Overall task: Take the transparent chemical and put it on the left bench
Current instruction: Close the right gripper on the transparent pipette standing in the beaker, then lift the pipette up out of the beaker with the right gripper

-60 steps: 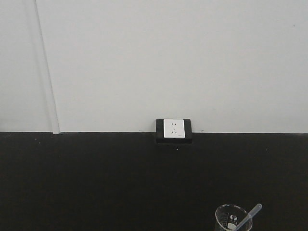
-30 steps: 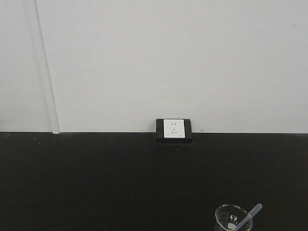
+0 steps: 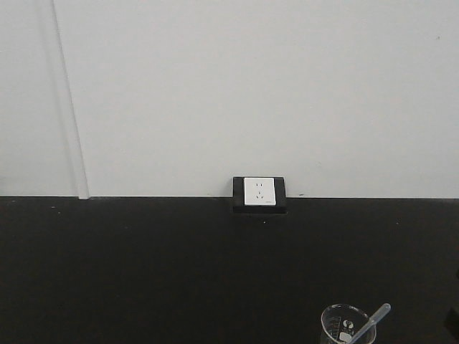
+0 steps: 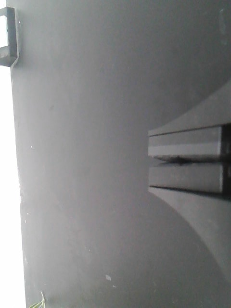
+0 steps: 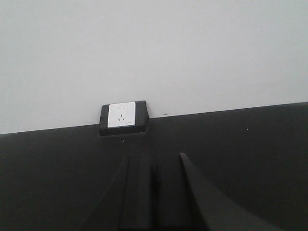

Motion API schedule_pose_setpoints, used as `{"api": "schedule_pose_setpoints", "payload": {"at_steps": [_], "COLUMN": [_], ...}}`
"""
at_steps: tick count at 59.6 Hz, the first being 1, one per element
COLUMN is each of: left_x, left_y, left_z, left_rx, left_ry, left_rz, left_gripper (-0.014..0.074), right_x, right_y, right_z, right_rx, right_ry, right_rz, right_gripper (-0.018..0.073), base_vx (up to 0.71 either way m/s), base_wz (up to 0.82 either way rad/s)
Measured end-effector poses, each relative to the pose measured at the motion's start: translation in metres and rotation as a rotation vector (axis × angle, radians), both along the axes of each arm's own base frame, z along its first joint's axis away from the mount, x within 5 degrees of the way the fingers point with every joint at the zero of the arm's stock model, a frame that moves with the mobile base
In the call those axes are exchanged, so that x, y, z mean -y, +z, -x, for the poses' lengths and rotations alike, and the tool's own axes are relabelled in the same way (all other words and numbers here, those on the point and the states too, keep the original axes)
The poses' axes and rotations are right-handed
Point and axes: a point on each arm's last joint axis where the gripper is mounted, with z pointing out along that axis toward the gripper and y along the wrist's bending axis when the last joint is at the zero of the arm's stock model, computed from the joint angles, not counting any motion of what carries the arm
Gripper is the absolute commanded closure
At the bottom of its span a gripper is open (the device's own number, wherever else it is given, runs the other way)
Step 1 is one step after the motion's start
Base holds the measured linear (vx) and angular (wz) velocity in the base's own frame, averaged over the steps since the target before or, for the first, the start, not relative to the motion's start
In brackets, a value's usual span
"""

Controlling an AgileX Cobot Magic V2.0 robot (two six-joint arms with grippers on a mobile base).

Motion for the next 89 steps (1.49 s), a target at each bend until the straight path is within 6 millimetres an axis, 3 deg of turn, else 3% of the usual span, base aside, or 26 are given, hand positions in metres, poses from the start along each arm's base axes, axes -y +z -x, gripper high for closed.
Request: {"api": "schedule_pose_setpoints", "payload": {"at_steps": [9,16,29,46,57,69,89], "left_x": [0.000,0.000,0.000,0.000,0.000,0.000,0.000], "left_y": [0.000,0.000,0.000,0.000,0.000,0.000,0.000], "left_z": [0.000,0.000,0.000,0.000,0.000,0.000,0.000], "left_rx": [0.000,0.000,0.000,0.000,0.000,0.000,0.000], "left_ry": [0.000,0.000,0.000,0.000,0.000,0.000,0.000], "left_rz": [0.000,0.000,0.000,0.000,0.000,0.000,0.000], "left_gripper": [0.0600,0.0600,0.0600,0.0600,0.0600,0.0600,0.0600], "right_x": [-0.001,-0.001,-0.002,-0.012,-0.015,-0.017,-0.019], "right_y": [-0.010,-0.017,-0.046,-0.081,-0.102,-0.121,-0.121], "right_z": [-0.009,-0.015,-0.041,-0.092,-0.111,-0.116,-0.119], "right_rx": [-0.056,-0.107,-0.232,-0.318,-0.350,-0.396,-0.364], "right_ry": [-0.008,-0.034,-0.105,-0.081,-0.067,-0.071,-0.030], "right_rz": [-0.056,-0.197,-0.460,-0.536,-0.558,-0.557,-0.546], "right_gripper": [0.0005,-0.0083,-0.0045,0.0008,0.0033,0.0139,0.0573], "base_vx": [0.00,0.00,0.00,0.00,0.00,0.00,0.00], "base_wz": [0.00,0.00,0.00,0.00,0.00,0.00,0.00]}}
